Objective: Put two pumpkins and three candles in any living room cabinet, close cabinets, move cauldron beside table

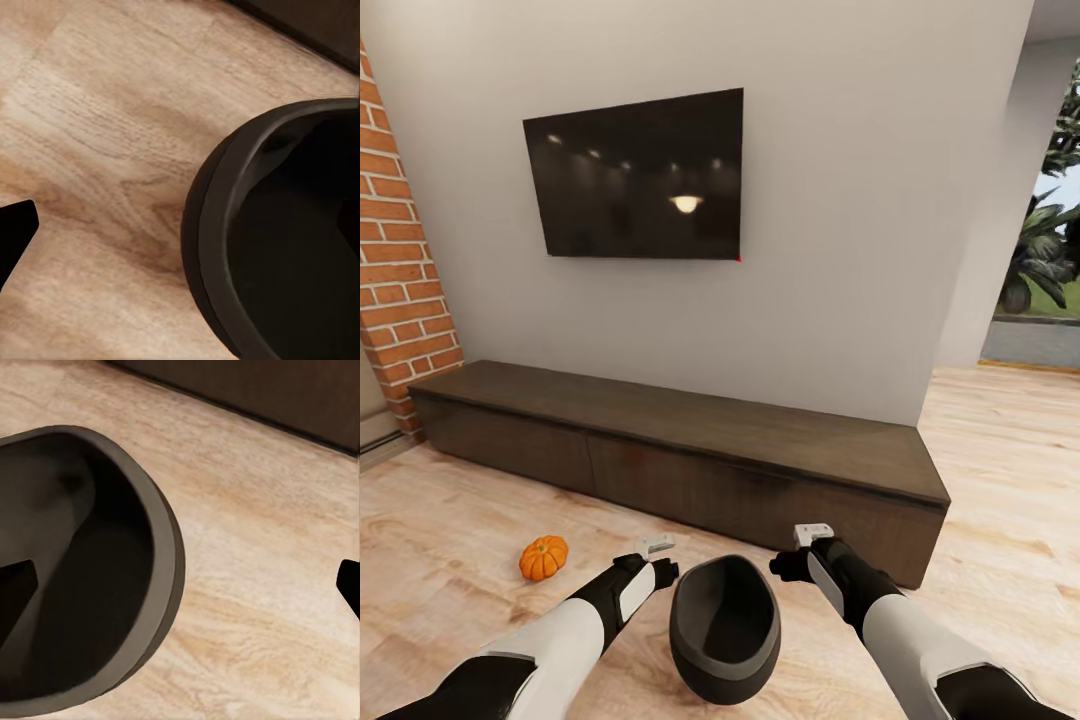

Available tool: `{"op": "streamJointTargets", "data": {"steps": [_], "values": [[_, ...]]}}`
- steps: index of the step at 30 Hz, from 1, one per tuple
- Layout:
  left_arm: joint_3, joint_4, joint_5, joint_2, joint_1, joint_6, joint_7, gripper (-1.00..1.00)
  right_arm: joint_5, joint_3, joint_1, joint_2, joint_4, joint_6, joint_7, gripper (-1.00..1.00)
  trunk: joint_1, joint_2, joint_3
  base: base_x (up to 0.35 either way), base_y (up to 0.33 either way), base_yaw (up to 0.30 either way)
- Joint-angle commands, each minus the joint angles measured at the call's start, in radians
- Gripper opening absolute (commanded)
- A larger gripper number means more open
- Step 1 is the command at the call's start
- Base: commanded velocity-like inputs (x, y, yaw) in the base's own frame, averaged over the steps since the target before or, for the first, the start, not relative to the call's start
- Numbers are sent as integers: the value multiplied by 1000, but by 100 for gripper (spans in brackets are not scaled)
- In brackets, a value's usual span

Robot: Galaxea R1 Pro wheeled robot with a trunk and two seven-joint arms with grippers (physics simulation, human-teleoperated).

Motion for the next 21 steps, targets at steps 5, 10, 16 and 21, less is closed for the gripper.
{"op": "streamJointTargets", "data": {"steps": [5,10,16,21], "values": [[-3,-3,7,-2,0,4,4,100,-10,15,0,4,18,5,-2,100,0,0,-1,71,0,0],[-2,-4,7,-4,0,5,4,100,-8,67,0,35,26,5,-1,100,0,0,-1,7,0,0],[-1,-4,8,-4,0,6,3,100,-7,92,0,41,26,3,-2,100,3,-2,-24,0,0,0],[-2,-4,9,-4,0,7,2,100,-8,94,0,41,26,-5,-2,100,5,-3,-44,0,0,0]]}}
